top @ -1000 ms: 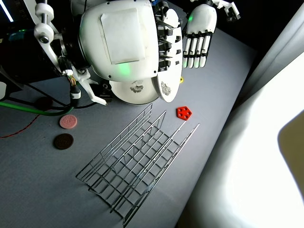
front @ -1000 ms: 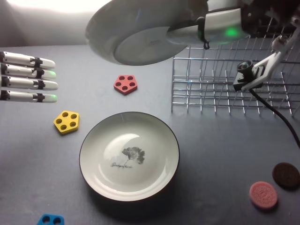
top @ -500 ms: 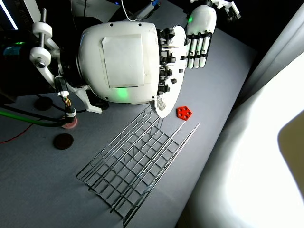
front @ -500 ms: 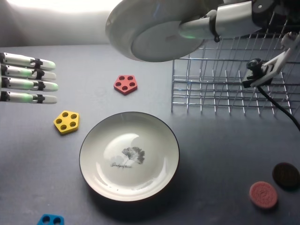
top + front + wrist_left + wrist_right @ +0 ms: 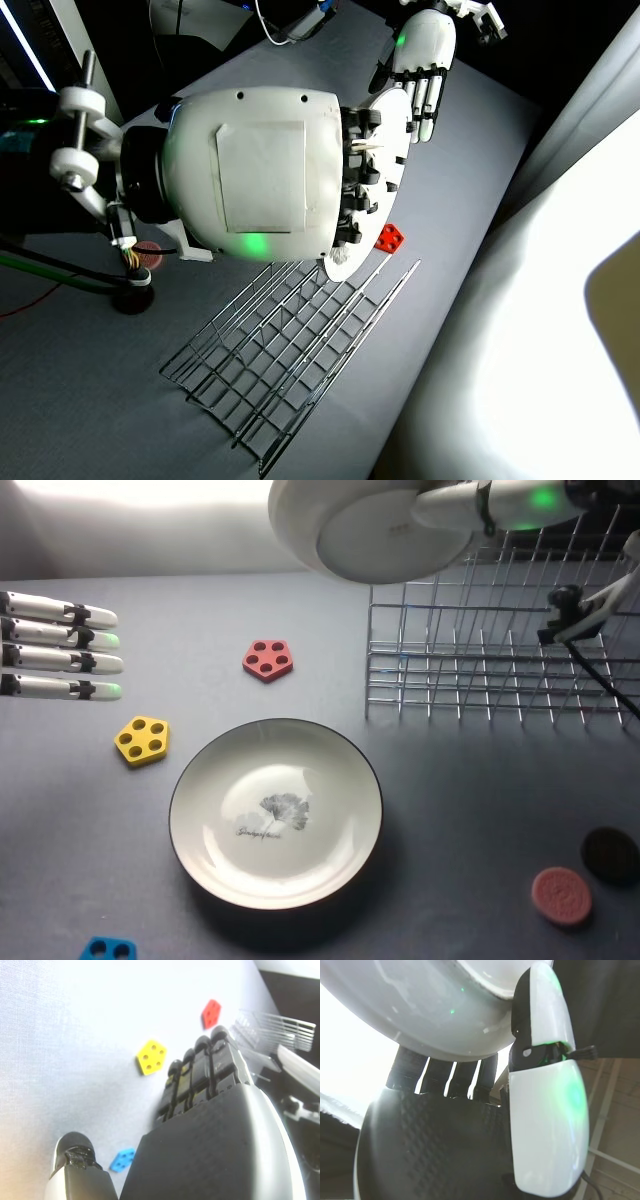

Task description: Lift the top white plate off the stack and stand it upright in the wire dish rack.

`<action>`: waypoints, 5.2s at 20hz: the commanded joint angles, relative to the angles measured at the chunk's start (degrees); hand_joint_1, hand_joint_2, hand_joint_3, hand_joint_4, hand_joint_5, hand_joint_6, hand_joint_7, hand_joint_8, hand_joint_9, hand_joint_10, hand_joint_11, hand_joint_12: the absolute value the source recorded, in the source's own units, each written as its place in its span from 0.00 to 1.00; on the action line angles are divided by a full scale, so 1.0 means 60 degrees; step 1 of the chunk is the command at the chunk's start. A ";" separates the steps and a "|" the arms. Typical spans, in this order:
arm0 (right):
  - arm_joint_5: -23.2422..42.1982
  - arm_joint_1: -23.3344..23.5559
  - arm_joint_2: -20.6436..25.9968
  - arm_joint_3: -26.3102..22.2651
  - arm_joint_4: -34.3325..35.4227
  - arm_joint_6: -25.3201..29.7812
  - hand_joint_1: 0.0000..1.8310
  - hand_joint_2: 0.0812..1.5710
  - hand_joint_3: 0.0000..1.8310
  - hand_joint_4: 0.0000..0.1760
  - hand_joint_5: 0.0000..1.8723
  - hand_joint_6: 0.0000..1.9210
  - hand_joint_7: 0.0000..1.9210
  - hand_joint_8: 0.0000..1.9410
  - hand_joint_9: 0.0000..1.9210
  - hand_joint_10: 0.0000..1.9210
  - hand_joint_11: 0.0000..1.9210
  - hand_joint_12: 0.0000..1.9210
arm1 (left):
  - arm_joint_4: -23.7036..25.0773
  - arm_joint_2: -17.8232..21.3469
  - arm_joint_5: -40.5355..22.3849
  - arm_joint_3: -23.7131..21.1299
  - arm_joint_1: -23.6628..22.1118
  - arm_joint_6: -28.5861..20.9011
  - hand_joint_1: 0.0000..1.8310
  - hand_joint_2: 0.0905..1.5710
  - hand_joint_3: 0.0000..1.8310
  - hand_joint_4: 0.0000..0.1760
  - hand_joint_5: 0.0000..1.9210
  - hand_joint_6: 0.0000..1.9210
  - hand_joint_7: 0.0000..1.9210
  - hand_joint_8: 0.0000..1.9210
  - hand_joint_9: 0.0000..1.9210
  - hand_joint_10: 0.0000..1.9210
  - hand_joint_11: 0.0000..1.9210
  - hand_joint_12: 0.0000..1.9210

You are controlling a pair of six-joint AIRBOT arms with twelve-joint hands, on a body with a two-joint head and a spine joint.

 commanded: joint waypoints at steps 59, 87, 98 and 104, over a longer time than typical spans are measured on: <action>-0.0039 -0.1444 0.0299 0.1758 0.1484 0.1088 0.82 0.66 0.00 0.00 0.50 0.55 0.54 0.35 0.56 0.38 0.51 0.69 | -0.0743 0.0163 -0.0648 -0.0028 -0.0152 -0.0087 0.06 0.54 0.00 0.00 0.00 0.00 0.00 0.00 0.00 0.00 0.00 0.00; 0.1523 -0.1792 0.0088 0.1696 0.0062 0.1153 0.53 0.62 0.00 0.00 0.30 0.00 0.32 0.00 0.38 0.00 0.50 0.02 | -0.0780 0.0183 -0.0634 -0.0037 -0.0151 -0.0447 0.06 0.53 0.00 0.00 0.00 0.00 0.00 0.00 0.00 0.00 0.00 0.00; 0.3561 -0.1892 0.0088 0.1875 -0.2290 0.0241 0.45 0.58 0.00 0.32 0.17 0.00 0.21 0.00 0.19 0.00 0.21 0.00 | -0.0796 0.0185 -0.0938 -0.0042 -0.0155 -0.0417 0.06 0.53 0.00 0.00 0.00 0.00 0.00 0.00 0.00 0.00 0.00 0.00; 0.4755 -0.1869 0.0140 0.1940 -0.4014 -0.0988 0.37 0.58 0.00 0.13 0.09 0.00 0.12 0.00 0.12 0.00 0.15 0.00 | -0.1068 0.0180 -0.1318 -0.0168 -0.0162 -0.0508 0.05 0.53 0.00 0.00 0.00 0.00 0.00 0.00 0.00 0.00 0.00 0.00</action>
